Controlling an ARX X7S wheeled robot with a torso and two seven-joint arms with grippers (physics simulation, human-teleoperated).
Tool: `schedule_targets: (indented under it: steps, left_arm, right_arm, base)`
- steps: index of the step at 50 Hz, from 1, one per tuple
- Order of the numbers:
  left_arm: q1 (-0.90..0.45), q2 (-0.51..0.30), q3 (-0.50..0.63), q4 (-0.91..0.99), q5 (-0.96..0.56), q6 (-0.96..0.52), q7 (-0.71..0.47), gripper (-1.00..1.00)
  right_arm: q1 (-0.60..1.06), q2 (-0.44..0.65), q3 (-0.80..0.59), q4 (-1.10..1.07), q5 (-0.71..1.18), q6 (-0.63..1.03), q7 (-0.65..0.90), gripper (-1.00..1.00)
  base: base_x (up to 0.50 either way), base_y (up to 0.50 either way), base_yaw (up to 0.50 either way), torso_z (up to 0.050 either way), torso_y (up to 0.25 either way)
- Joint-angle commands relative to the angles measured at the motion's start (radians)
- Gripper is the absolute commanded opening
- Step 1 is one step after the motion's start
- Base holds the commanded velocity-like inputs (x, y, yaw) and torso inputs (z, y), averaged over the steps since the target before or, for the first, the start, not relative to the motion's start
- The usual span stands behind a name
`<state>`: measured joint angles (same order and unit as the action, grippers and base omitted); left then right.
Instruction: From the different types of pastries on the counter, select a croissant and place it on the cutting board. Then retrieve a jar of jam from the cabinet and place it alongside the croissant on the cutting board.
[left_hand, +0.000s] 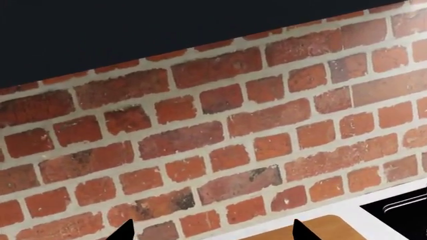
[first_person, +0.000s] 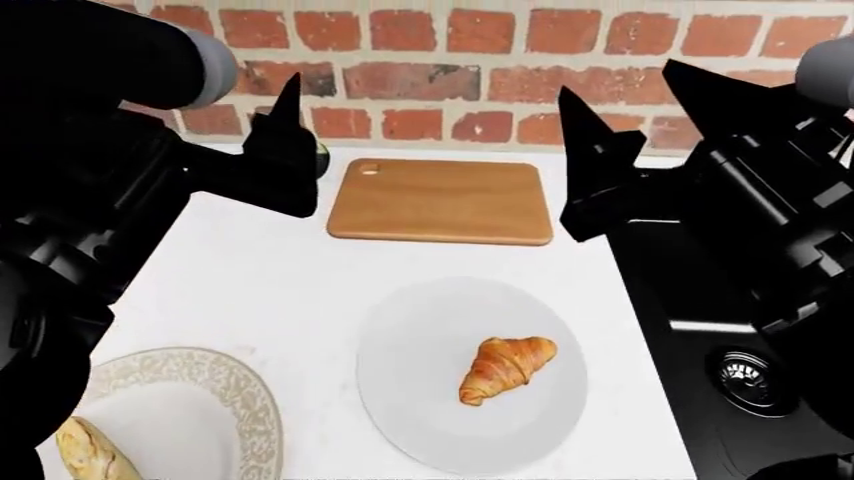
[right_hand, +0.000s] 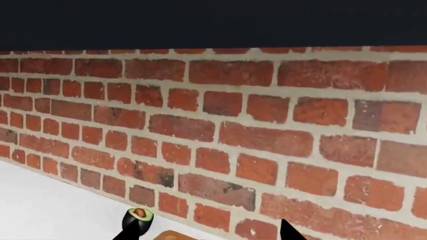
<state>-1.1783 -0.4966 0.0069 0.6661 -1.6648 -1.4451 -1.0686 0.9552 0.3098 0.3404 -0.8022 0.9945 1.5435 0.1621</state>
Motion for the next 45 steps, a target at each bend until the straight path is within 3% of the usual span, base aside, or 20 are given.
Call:
schedule_targets:
  steps: [1, 4, 8, 17, 34, 38, 45]
  left_arm:
    - [-0.024, -0.022, 0.024, -0.010, -0.021, 0.019, -0.017, 1.00]
    - [-0.023, -0.026, 0.027, -0.008, -0.025, 0.025, -0.020, 1.00]
    - [-0.018, -0.029, 0.032, -0.004, -0.024, 0.031, -0.018, 1.00]
    - [-0.007, -0.031, 0.045, 0.002, -0.009, 0.043, -0.007, 1.00]
    - [0.007, -0.044, 0.054, 0.012, 0.007, 0.068, 0.008, 1.00]
    - [0.036, -0.048, 0.043, 0.019, 0.049, 0.076, 0.045, 1.00]
    - [0.020, -0.052, 0.069, 0.011, 0.038, 0.071, 0.035, 1.00]
  right_arm:
    - [0.011, 0.020, -0.008, 0.016, 0.064, -0.010, 0.055, 1.00]
    - [0.017, 0.032, -0.015, 0.027, 0.096, 0.008, 0.069, 1.00]
    - [0.036, 0.130, -0.092, 0.064, 0.206, 0.019, 0.071, 1.00]
    - [0.108, 0.332, -0.317, 0.121, 0.213, -0.028, -0.129, 1.00]
    - [0.112, 0.345, -0.306, 0.193, 0.196, -0.087, -0.087, 1.00]
    - [0.244, 0.449, -0.539, 0.167, 0.062, -0.156, -0.296, 1.00]
    - [0.524, 0.586, -0.986, 0.302, -0.253, -0.386, -0.803, 1.00]
  base:
    - [0.00, 0.00, 0.00, 0.000, 0.000]
    - [0.00, 0.00, 0.00, 0.000, 0.000]
    - [0.00, 0.00, 0.00, 0.000, 0.000]
    - [0.00, 0.00, 0.00, 0.000, 0.000]
    - [0.00, 0.00, 0.00, 0.000, 0.000]
    - [0.00, 0.00, 0.00, 0.000, 0.000]
    - [0.00, 0.00, 0.00, 0.000, 0.000]
